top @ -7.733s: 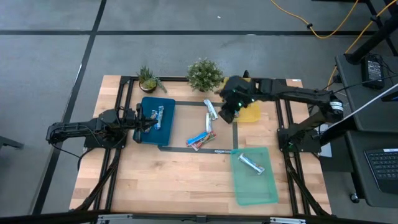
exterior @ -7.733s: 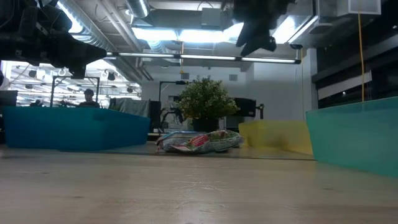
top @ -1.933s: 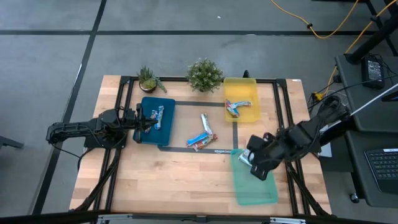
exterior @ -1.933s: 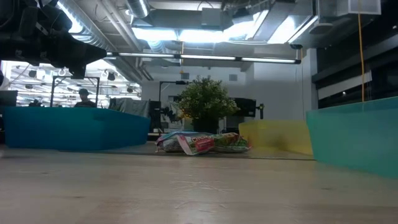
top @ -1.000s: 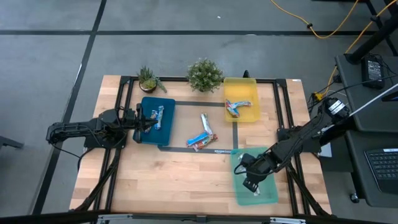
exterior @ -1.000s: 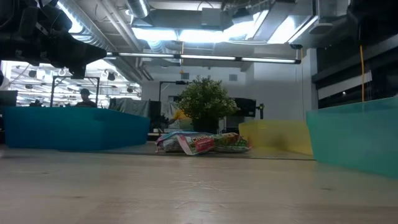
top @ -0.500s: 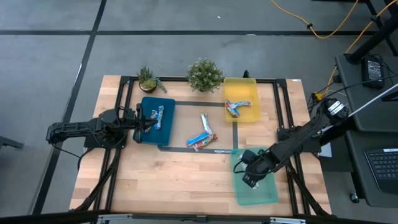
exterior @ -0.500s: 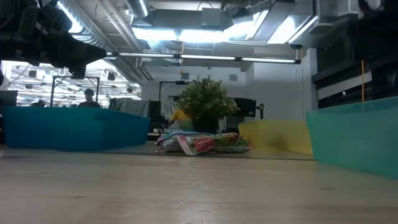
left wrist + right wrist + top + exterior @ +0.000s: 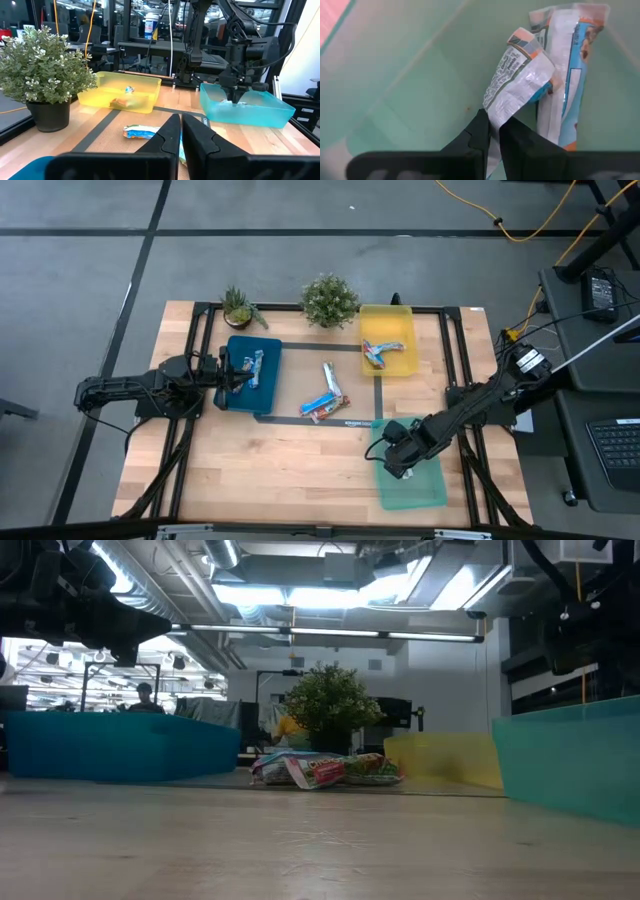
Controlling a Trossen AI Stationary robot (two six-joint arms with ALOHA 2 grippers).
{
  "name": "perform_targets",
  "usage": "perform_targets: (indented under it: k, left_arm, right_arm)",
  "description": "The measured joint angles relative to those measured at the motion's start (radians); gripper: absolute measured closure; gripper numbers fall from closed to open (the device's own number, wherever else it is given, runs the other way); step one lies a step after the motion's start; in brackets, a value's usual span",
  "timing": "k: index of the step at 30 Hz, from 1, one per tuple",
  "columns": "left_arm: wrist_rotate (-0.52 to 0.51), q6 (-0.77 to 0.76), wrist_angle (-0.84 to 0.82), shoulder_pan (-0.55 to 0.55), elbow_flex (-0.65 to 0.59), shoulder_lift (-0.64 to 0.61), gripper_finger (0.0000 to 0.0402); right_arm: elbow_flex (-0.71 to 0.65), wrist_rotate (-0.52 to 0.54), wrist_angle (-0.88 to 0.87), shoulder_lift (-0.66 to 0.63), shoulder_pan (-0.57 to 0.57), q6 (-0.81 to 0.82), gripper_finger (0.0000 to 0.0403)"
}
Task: Pick and place Granola Bars by type
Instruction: Put the yellow granola bar into the green bin
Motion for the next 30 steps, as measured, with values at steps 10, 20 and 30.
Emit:
perform_targets:
  k: [10, 20, 30]
  left_arm:
    - [0.000, 0.000, 0.000, 0.000, 0.000, 0.000, 0.0396]
    - [0.000, 0.000, 0.000, 0.000, 0.000, 0.000, 0.0391]
    - [0.000, 0.000, 0.000, 0.000, 0.000, 0.000, 0.0395]
  right_arm:
    - [0.019, -0.002, 0.002, -0.021, 0.000, -0.001, 0.0296]
    - [0.212, 0.001, -0.342, -0.119, -0.083, -0.092, 0.0238]
    - [0.475, 0.119, -0.428, -0.126, -0.308, -0.436, 0.0251]
